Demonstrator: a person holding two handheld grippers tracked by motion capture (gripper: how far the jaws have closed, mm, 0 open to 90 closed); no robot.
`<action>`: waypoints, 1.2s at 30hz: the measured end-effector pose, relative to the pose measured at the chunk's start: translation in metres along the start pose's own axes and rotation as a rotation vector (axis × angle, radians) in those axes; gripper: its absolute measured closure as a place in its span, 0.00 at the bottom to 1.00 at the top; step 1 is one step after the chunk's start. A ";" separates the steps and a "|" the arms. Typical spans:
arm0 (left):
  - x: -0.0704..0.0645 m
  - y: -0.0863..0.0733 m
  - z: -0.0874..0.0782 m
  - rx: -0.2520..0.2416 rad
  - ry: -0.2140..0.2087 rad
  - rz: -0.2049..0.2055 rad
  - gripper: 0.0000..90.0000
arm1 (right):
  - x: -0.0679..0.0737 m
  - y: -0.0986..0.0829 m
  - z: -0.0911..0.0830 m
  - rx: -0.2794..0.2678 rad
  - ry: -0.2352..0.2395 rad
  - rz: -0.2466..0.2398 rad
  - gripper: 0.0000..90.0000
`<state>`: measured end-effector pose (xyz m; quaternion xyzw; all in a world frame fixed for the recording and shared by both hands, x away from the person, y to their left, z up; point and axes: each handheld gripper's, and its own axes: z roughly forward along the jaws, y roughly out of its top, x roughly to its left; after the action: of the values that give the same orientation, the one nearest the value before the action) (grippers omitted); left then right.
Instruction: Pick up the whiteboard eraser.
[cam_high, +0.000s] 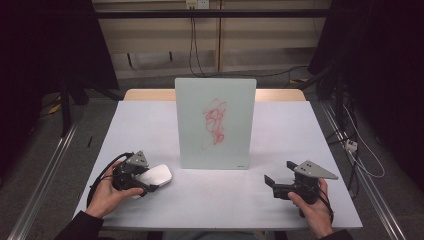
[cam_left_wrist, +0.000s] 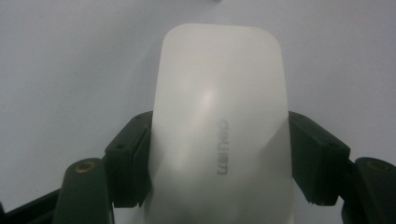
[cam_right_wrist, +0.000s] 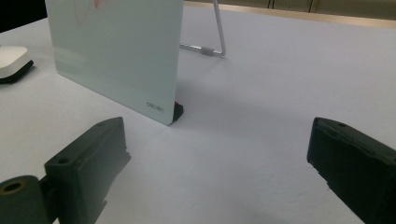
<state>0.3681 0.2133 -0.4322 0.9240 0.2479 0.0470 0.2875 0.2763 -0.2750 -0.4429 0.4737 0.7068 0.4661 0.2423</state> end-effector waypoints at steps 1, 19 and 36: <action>0.001 0.000 -0.001 -0.011 0.002 -0.008 0.34 | 0.000 0.000 0.000 -0.002 0.000 0.001 0.05; -0.008 -0.001 -0.018 -0.214 0.028 -0.084 0.34 | -0.001 0.001 0.003 -0.005 -0.001 0.009 0.05; -0.022 0.002 -0.026 -0.339 0.048 -0.135 0.34 | -0.002 0.001 0.004 -0.006 -0.001 0.019 0.05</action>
<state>0.3438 0.2144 -0.4086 0.8422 0.3047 0.0905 0.4356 0.2810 -0.2747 -0.4437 0.4798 0.7007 0.4704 0.2399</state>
